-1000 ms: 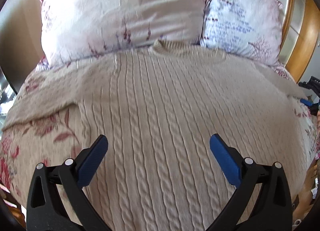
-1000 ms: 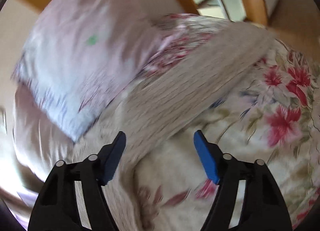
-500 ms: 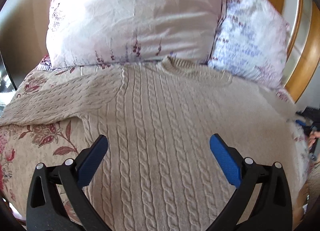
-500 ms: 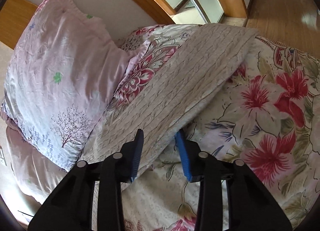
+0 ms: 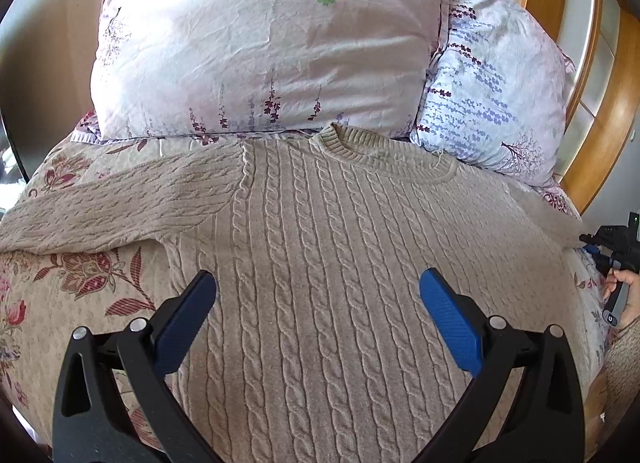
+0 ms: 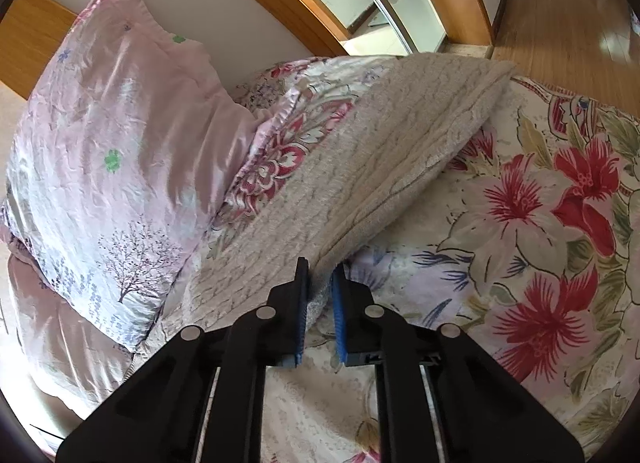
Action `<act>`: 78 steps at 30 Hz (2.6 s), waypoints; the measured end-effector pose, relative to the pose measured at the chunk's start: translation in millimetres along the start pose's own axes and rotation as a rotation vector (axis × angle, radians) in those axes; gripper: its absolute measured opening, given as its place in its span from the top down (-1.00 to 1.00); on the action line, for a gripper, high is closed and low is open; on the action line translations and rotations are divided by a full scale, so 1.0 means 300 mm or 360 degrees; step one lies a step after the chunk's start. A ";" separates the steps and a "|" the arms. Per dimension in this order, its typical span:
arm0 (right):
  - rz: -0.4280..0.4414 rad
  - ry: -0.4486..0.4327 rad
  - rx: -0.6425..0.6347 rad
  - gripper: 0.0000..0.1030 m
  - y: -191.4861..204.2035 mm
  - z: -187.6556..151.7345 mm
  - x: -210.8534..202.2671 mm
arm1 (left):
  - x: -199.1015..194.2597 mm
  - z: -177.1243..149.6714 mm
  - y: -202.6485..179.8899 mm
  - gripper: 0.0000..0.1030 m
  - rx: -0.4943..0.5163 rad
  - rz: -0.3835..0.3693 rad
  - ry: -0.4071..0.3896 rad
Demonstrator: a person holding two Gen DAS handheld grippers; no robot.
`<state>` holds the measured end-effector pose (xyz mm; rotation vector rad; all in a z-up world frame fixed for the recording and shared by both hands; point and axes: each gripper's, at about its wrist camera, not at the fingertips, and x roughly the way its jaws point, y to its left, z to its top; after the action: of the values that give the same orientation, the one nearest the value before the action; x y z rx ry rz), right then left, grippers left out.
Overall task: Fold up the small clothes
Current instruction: 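Carry the gripped sleeve across the sweater body with the right tool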
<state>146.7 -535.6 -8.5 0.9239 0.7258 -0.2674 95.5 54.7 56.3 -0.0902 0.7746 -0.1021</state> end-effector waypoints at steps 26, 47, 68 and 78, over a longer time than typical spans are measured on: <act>0.0578 0.0501 -0.1080 0.81 0.800 -0.595 0.099 | 0.029 0.019 0.075 -0.97 -0.0155 -0.0098 0.0053; 0.0290 0.0394 -0.0251 -0.05 0.350 -0.315 -0.081 | 0.060 0.022 0.068 -0.97 -0.0110 -0.0166 0.0070; 0.0305 0.0129 -0.0320 0.80 0.482 -0.240 0.020 | 0.051 0.032 0.146 -0.97 -0.0264 -0.0283 -0.0014; 0.0906 0.0517 -0.0960 0.71 1.063 -0.621 0.032 | 0.039 0.085 0.164 -0.96 -0.0412 -0.0523 -0.0106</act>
<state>230.0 -196.9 113.6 0.5588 0.7464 0.5920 124.5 103.2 60.4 -0.4648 0.6984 -0.3087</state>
